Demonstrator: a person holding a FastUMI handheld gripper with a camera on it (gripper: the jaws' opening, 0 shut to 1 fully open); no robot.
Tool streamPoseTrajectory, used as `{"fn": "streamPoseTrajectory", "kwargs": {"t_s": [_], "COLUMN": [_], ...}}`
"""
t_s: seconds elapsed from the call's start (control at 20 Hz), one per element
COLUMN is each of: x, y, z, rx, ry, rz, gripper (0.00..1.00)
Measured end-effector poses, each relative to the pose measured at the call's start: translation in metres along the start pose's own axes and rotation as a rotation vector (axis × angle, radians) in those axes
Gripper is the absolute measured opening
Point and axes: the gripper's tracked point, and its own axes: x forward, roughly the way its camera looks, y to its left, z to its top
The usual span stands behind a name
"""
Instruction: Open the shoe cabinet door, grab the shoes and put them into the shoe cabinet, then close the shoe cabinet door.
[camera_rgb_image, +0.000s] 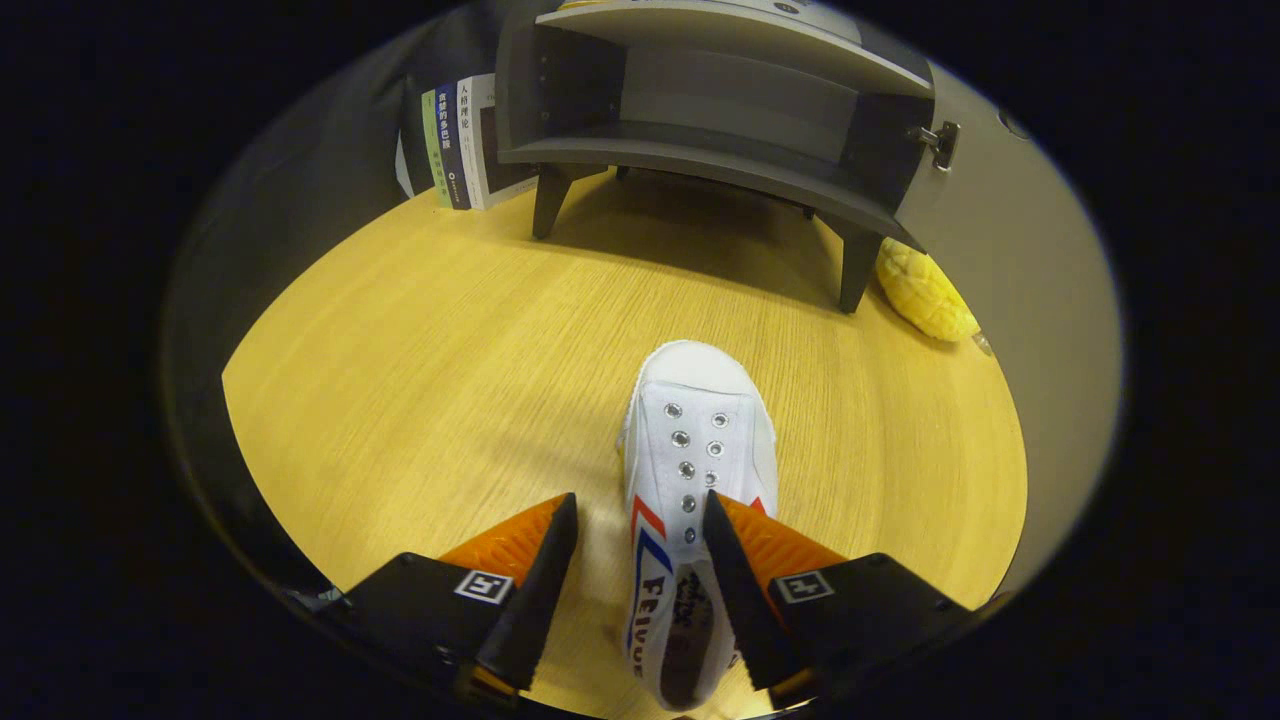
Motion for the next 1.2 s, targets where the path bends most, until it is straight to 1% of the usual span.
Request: {"fn": "streamPoseTrajectory", "kwargs": {"t_s": [0.05, 0.1, 0.15, 0.2, 0.25, 0.3, 0.4, 0.45, 0.5, 0.55, 0.6, 0.7, 0.85, 0.95, 1.05, 1.2], "x": [0.001, 0.001, 0.001, 0.001, 0.003, 0.003, 0.003, 0.001, 0.004, 0.005, 0.005, 0.002, 0.001, -0.004, -0.012, -0.03], "y": [-0.005, -0.004, -0.004, -0.003, 0.001, 0.0, 0.0, 0.001, 0.004, 0.004, 0.004, 0.005, 0.005, 0.002, -0.006, -0.009], "z": [0.0, 0.0, 0.0, -0.001, -0.003, 0.0, -0.002, -0.004, -0.005, -0.005, -0.004, -0.004, 0.0, 0.005, 0.014, 0.024], "rx": [0.006, 0.019, 0.023, 0.018, 0.014, 0.002, -0.066, -0.062, -0.041, -0.013, 0.012, 0.064, 0.114, 0.116, 0.154, 0.212], "ry": [0.002, 0.005, 0.009, 0.009, 0.024, 0.003, 0.023, 0.041, 0.051, 0.06, 0.067, 0.074, 0.081, 0.068, 0.043, 0.014], "rz": [-0.018, -0.011, -0.007, 0.003, 0.019, 0.009, 0.003, 0.028, 0.051, 0.057, 0.069, 0.084, 0.095, 0.076, 0.056, 0.057], "gripper": [0.63, 0.52, 0.45, 0.45, 0.36, 0.27, 0.24, 0.24, 0.17, 0.1, 0.07, 0.03, 0.02, 0.02, 0.02, 0.02]}}
